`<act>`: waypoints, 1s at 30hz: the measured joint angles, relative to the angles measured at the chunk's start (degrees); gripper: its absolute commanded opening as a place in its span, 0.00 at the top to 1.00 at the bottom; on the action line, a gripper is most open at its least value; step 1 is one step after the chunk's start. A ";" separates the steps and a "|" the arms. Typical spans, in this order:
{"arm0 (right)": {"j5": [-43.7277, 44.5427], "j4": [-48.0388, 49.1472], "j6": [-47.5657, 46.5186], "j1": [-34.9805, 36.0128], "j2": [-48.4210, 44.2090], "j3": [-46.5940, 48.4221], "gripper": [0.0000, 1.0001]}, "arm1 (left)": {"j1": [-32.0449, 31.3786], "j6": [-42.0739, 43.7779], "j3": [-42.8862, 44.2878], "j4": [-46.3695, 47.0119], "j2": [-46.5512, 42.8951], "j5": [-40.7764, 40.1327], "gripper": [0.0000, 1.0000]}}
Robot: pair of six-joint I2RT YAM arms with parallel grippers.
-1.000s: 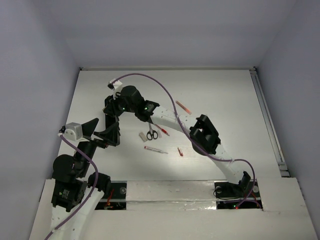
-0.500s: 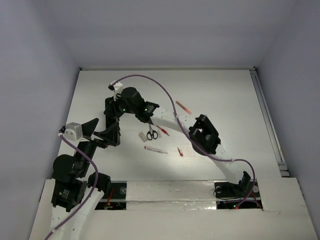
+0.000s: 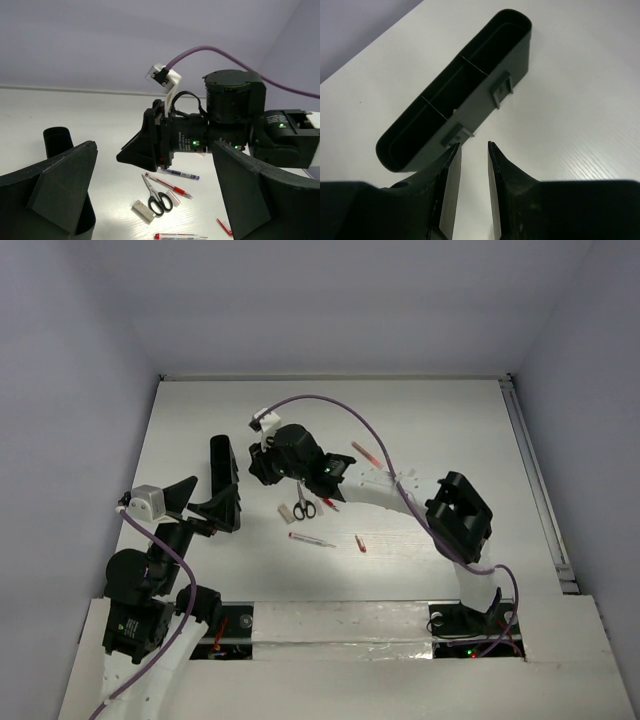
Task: Sort the stationery into containers
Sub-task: Pick up the stationery from the center of the board.
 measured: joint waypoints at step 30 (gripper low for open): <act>2.71 -28.79 -0.66 -1.18 11.21 7.19 0.58 | 0.00 -0.02 0.00 0.00 0.00 0.24 0.01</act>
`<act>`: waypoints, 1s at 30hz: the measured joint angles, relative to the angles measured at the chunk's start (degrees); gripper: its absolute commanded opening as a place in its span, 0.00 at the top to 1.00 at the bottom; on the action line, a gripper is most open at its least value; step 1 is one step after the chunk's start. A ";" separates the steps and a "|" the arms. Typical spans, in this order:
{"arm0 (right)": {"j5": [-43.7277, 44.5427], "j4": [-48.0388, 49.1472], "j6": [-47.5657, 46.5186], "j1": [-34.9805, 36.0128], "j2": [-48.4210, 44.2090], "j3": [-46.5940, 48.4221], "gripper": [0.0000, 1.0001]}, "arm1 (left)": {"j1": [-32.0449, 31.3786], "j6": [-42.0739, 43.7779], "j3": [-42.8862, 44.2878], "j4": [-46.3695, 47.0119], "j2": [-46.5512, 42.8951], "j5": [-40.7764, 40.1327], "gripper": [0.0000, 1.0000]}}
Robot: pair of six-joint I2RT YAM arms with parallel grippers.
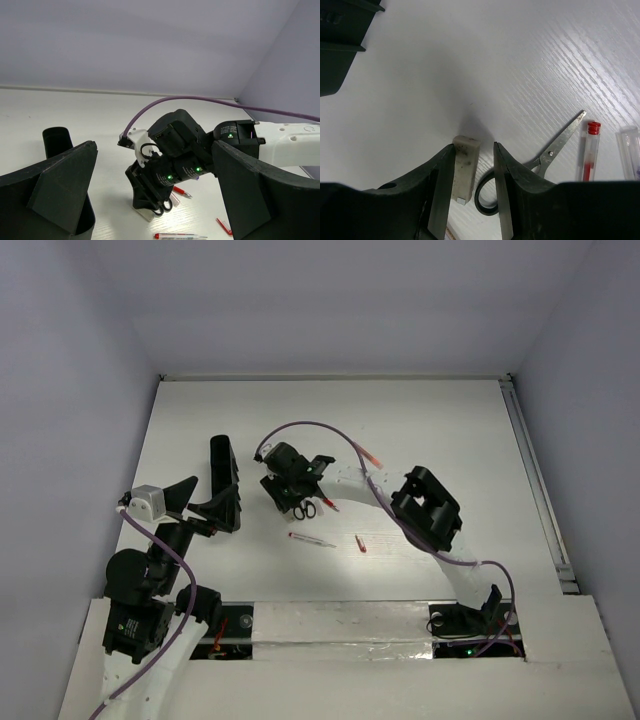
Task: Sort the stationery into containers
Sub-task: Pick up the stationery from the center of the board.
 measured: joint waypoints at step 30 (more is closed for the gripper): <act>-3.58 -3.48 0.44 0.00 1.20 2.51 0.52 | 0.00 0.00 -0.02 0.02 0.00 0.07 0.01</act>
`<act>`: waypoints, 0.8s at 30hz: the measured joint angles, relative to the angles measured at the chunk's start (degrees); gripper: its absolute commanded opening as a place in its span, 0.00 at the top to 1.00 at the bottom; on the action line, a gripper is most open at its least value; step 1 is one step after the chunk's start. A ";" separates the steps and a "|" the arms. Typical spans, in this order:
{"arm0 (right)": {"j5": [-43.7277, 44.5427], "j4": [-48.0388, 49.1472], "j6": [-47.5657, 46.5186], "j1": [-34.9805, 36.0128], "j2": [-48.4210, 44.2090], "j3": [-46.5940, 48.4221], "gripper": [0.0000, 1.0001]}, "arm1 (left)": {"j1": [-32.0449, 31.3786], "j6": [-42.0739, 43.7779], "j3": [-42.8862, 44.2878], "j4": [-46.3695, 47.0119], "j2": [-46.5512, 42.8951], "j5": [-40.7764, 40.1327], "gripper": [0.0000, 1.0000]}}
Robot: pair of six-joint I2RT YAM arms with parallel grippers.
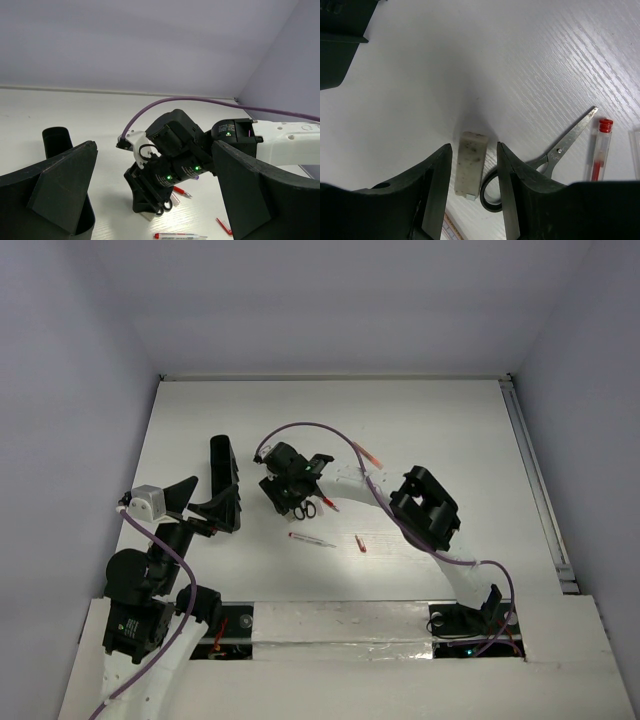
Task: Sort the stationery into containers
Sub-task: Pick up the stationery from the center of the board.
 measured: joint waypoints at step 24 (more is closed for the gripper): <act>2.19 2.64 0.83 0.00 0.98 2.47 0.86 | 0.00 0.00 0.00 0.00 0.00 0.00 0.01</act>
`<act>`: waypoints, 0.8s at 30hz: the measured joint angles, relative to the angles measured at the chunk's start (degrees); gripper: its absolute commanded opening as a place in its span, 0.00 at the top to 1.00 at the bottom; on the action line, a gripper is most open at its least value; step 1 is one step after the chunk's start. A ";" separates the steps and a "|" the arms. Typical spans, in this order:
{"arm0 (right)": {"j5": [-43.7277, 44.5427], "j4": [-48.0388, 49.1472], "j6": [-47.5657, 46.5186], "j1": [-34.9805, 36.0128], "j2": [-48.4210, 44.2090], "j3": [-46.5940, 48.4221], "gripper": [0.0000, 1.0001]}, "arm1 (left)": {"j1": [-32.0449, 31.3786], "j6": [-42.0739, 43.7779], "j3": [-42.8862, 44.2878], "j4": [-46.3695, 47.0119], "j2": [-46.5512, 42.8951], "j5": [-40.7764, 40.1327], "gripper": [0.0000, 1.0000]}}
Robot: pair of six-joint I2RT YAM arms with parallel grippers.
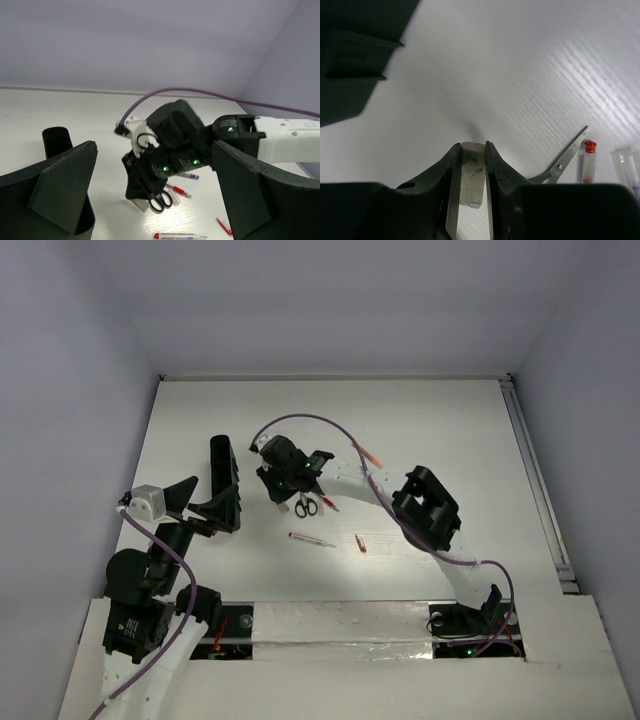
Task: Sort the stationery into containers
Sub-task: Pick up the stationery from the center of the board, then place the stationery in the storage box.
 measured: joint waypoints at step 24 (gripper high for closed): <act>-16.79 37.55 12.24 0.04 4.50 12.46 0.86 | 0.00 0.02 0.00 -0.02 0.00 -0.02 0.01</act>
